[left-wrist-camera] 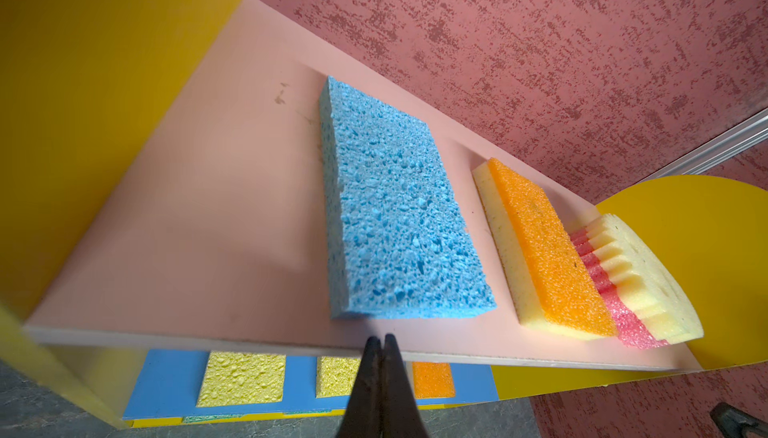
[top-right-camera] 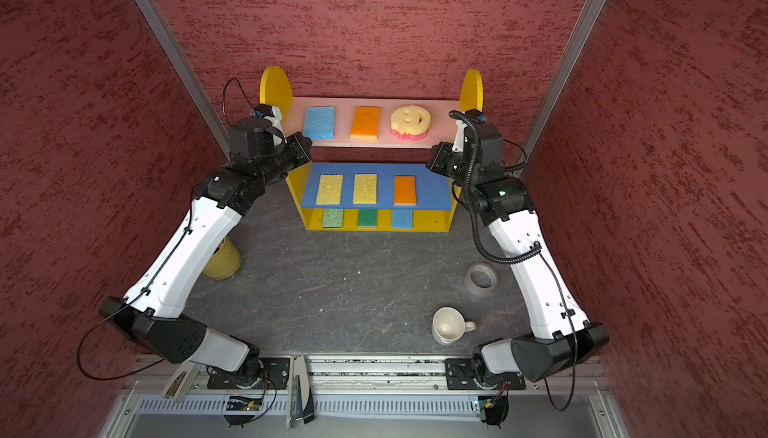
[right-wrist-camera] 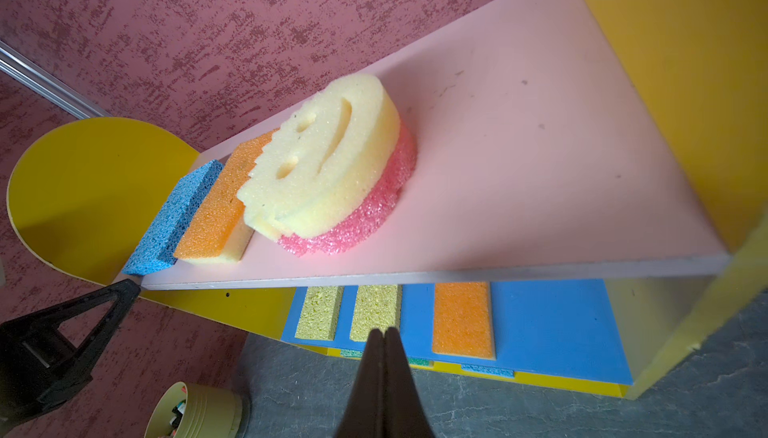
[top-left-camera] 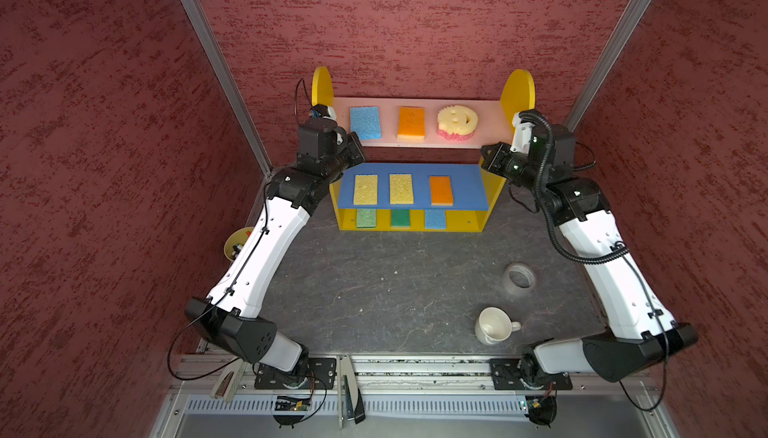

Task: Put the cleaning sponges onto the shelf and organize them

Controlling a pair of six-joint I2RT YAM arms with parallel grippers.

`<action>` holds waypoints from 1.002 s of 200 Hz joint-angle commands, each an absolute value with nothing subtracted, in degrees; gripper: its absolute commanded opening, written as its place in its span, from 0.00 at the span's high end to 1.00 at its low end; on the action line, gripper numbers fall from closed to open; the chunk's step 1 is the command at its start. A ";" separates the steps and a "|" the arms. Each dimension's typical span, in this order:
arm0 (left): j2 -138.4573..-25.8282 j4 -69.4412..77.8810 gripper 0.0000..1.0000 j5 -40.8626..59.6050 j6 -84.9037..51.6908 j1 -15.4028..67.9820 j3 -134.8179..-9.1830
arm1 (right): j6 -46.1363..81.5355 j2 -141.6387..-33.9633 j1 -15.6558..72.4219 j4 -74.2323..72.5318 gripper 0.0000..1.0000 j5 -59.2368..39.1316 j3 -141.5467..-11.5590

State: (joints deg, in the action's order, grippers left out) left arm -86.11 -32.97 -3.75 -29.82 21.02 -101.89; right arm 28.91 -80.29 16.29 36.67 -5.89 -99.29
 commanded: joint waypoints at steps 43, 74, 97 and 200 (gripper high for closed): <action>-87.60 -31.26 1.00 -6.94 -27.41 21.17 -103.60 | 28.56 -78.23 15.57 34.80 1.00 -6.12 -97.30; -87.93 -31.03 1.00 -7.33 -27.33 21.14 -103.71 | 28.49 -78.11 15.56 34.72 1.00 -6.26 -96.97; -88.11 -30.94 1.00 -8.49 -26.82 21.13 -103.97 | 28.50 -77.98 15.43 34.76 1.00 -6.24 -96.64; -82.59 -28.07 0.61 -7.07 -27.78 24.18 -99.57 | 27.75 -73.14 15.25 32.88 0.83 -12.15 -91.12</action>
State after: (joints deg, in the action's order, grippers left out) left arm -86.59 -29.10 -7.70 -27.66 22.15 -101.60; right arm 28.84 -76.75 15.79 34.28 -8.49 -92.95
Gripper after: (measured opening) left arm 0.311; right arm 0.115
